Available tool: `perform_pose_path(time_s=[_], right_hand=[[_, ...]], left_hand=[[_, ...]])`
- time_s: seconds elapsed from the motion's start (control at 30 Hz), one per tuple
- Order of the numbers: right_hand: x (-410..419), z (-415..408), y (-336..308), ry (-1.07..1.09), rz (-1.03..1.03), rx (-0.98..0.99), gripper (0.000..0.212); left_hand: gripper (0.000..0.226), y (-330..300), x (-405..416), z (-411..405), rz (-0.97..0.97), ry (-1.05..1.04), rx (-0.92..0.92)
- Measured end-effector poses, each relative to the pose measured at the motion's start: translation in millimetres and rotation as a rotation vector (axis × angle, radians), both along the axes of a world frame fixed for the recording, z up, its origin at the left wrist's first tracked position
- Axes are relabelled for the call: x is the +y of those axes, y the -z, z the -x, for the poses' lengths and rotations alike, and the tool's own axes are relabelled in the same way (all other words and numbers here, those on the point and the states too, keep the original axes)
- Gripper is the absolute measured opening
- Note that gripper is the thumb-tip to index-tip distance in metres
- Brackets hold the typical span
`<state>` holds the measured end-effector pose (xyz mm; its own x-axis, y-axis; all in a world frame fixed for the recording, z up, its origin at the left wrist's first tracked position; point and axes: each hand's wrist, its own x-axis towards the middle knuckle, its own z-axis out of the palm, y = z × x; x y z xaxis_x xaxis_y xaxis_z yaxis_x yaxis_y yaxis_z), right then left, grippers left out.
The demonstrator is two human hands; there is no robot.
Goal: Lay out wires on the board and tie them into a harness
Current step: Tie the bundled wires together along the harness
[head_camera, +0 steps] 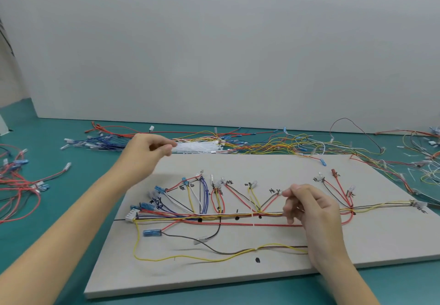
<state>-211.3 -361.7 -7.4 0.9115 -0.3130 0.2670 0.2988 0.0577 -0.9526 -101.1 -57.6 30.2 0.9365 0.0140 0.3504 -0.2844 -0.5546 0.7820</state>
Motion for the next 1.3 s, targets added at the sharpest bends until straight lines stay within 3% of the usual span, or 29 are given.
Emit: perform_pose_path(time_s=[0.17, 0.23, 0.47, 0.63, 0.83, 1.1, 1.3], right_hand=[[14, -6, -22, -0.016, 0.123, -0.125, 0.026], [23, -12, -34, -0.058, 0.181, -0.176, 0.022], [60, -47, -44, -0.253, 0.388, -0.13, 0.013], [61, -58, -27, -0.342, 0.227, 0.028, 0.016], [64, -54, -22, -0.434, 0.211, 0.068, 0.02], [63, -52, -18, -0.495, 0.069, 0.109, 0.014], [60, -54, -18, -0.375, 0.04, 0.12, 0.007]], left_hand=[[0.018, -12, -22, 15, 0.56, 0.327, 0.415], [0.016, -15, -27, 19, 0.765, 0.377, 0.502], [0.012, -5, -45, 26, 0.878, 0.388, 0.506], [0.016, 12, -35, 25, 1.151, 0.332, 0.498], [0.03, 10, -41, 28, 1.18, 0.365, 0.463], [0.021, 10, -42, 35, 1.189, 0.436, 0.472], [0.012, 8, -41, 38, 1.064, 0.428, 0.45]])
